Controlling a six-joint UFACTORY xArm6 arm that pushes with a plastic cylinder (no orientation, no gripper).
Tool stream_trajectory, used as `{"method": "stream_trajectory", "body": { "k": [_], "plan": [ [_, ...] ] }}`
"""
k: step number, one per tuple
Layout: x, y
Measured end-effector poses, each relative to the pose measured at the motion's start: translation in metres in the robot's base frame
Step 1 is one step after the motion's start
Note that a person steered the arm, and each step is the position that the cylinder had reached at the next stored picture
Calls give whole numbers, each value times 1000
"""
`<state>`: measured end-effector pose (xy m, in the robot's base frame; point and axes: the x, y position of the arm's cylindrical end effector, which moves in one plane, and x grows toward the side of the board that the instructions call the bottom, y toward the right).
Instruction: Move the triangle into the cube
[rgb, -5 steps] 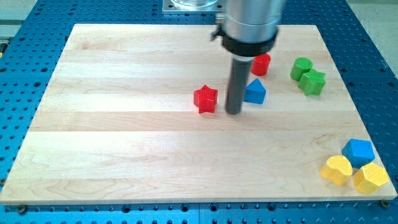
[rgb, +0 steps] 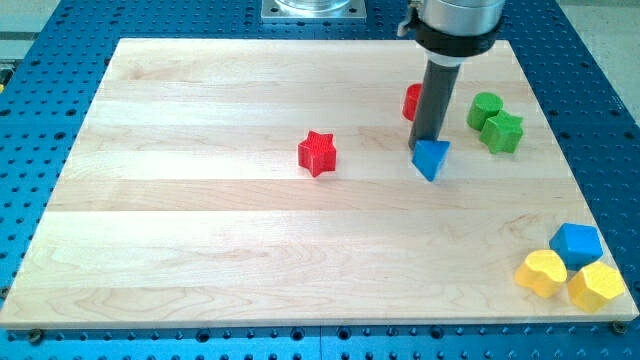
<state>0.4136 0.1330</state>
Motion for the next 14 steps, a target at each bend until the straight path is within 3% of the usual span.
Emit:
{"method": "stream_trajectory", "body": {
  "k": [2, 3, 4, 6, 8, 9, 12, 14],
  "plan": [
    [9, 0],
    [52, 0],
    [76, -18],
    [83, -60],
    [77, 11],
    [113, 13],
    [124, -5],
    [162, -2]
  ]
}}
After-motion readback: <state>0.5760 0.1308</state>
